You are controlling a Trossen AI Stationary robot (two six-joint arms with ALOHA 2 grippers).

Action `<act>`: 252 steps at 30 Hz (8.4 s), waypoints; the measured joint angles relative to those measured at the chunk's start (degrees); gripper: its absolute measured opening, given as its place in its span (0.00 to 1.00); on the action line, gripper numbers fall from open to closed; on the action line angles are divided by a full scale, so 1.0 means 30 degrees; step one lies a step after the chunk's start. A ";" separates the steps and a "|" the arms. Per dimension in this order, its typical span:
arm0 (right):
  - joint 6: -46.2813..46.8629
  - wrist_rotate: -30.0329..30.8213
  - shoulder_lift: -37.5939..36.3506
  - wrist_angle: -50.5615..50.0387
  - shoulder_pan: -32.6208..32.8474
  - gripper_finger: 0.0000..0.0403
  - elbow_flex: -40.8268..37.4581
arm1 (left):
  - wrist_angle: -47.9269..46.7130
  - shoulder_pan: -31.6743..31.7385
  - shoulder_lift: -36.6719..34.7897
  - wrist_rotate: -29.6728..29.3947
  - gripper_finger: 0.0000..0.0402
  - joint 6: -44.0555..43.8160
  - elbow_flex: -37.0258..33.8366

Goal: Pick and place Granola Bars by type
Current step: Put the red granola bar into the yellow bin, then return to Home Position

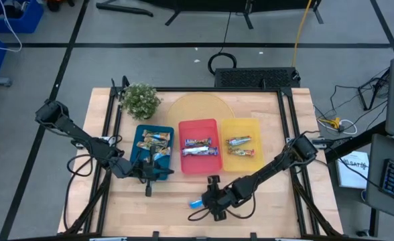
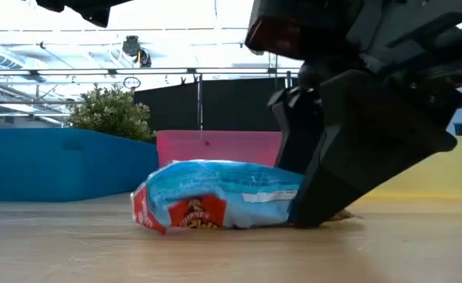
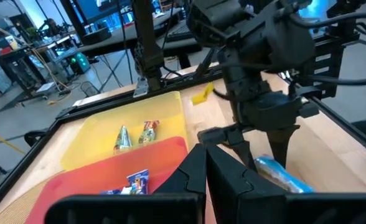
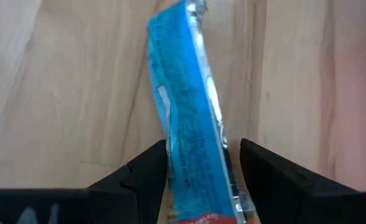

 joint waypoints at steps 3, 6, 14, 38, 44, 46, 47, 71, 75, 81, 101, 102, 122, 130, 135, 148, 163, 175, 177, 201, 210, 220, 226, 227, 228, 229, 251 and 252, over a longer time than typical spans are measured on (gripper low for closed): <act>0.0327 -0.0598 -0.0067 0.0918 -0.0077 0.48 -0.0671 | 0.0114 0.0007 0.0000 -0.0015 0.05 0.0026 0.0000; -0.0029 -0.0872 -0.0061 0.2668 -0.0095 0.47 -0.1351 | 0.0117 0.0007 0.0000 -0.0029 0.05 0.0415 0.0000; -0.0548 -0.1400 -0.0048 0.4191 -0.0266 0.26 -0.1715 | 0.0107 0.0007 0.0000 -0.0102 0.05 0.0500 0.0000; -0.3135 0.2474 -1.3324 -1.1129 -0.3829 0.14 -0.1746 | 0.0099 0.0117 0.0000 -0.0100 0.05 -0.0203 0.0000; -0.3061 0.1801 -1.4484 -1.2570 -0.6084 0.12 -0.4887 | 0.0091 0.0117 0.0000 -0.0109 0.05 -0.0091 0.0000; -0.3320 0.0969 -1.4735 -1.1999 -0.6715 0.11 -0.6427 | 0.0014 0.0151 0.0000 -0.0110 0.05 -0.0044 0.0000; -0.3348 0.0642 -1.4807 -1.1480 -0.6978 0.11 -0.7248 | -0.0059 0.0174 0.0000 -0.0109 0.05 -0.0058 0.0000; -0.2697 -0.2700 -1.4952 -0.6491 -0.9571 0.23 -1.2855 | -0.0178 0.1853 0.0000 -0.0147 0.05 -0.0167 0.0000; -0.2622 -0.2699 -1.4952 -0.6657 -0.9570 0.29 -1.2855 | -0.0178 0.1955 0.0000 -0.0153 0.05 -0.0705 0.0005; -0.2322 -0.2500 -1.4952 -0.7446 -0.9570 0.42 -1.2855 | -0.0185 0.1938 0.0000 -0.0117 0.05 -0.1023 0.0000; -0.2180 -0.2070 -1.5624 -0.8815 -0.9563 0.52 -1.2002 | -0.0177 0.1938 0.0000 -0.0117 0.05 -0.1627 0.0000; -0.2180 -0.2038 -1.5769 -0.8934 -0.9563 0.52 -1.1792 | -0.0161 0.1938 0.0000 -0.0117 0.05 -0.1648 0.0000; -0.1973 -0.1147 -1.7458 -0.6955 -0.6243 0.18 -0.9045 | 0.0354 0.1931 0.0000 -0.2623 0.05 -0.1486 0.0007; -0.1765 -0.0757 -1.9067 -0.7033 -0.3779 0.02 -0.9045 | -0.0040 0.0485 -0.0617 -0.3994 0.05 0.0071 0.0007; -0.1532 0.2443 -2.1751 -0.7257 -0.1848 0.01 -0.9074 | -0.0957 -0.2116 -0.2171 -0.7850 0.05 0.0704 0.0007; -0.2128 0.4382 -2.2401 -0.7278 -0.1481 0.00 -0.9122 | -0.0670 -0.3377 -0.2616 -0.5968 0.05 0.4999 0.0007; -0.5823 -0.2429 -1.7619 -0.6657 -0.8573 0.00 -1.1058 | -0.0968 -0.1185 -0.2608 -0.5594 0.05 0.6149 0.0007; -0.4537 -0.1565 -1.6873 -0.8314 -1.0934 0.00 -1.1695 | -0.0893 0.0732 -0.2608 -0.5976 0.05 0.4093 0.0007; -0.3234 -0.0131 -1.6942 -0.8590 -1.0685 0.00 -1.1678 | -0.0822 0.0896 -0.2608 -0.6016 0.05 0.3404 0.0007; -0.1019 -0.2187 -1.8047 -1.0004 -0.8808 0.00 -1.1519 | -0.1920 0.0794 -0.2610 -0.6127 0.05 -0.0457 0.0000; -0.3698 -0.0778 -2.6250 -0.5237 -0.5222 0.00 -1.1557 | -0.2761 -0.0238 -0.4184 -0.8658 0.05 0.2227 0.0000; -0.4311 0.0326 -3.4785 -0.1335 -0.4438 0.00 -1.6136 | -0.4103 -0.0590 -1.0876 -0.6526 0.05 0.1912 -0.2733; -0.4439 0.0170 -3.6441 0.0349 -0.4434 0.00 -1.9619 | -0.0270 -0.0090 -1.4646 -0.4490 0.05 0.2543 -0.7549; -0.4666 -0.0234 -3.6573 0.1291 -0.4441 0.00 -2.0258 | 0.0532 -0.0008 -1.5207 -0.4255 0.05 0.2694 -0.8437; -0.4939 -0.0761 -3.6690 0.2164 -0.4434 0.00 -2.0876 | 0.1407 0.0057 -1.5715 -0.4176 0.05 0.2781 -0.9207; -0.5204 -0.1313 -3.6749 0.3212 -0.4434 0.00 -2.1491 | 0.2215 0.0111 -1.6148 -0.4145 0.05 0.2843 -0.9924; -0.6221 -0.1555 -3.6993 0.8374 -0.4479 0.00 -2.5124 | 0.0201 0.0328 -1.7369 -0.5075 0.01 0.3082 -1.0171; -0.6094 -0.1567 -3.6991 0.8278 -0.4467 0.00 -2.5129 | 0.0209 0.0331 -1.7369 -0.5291 0.01 0.3075 -1.0171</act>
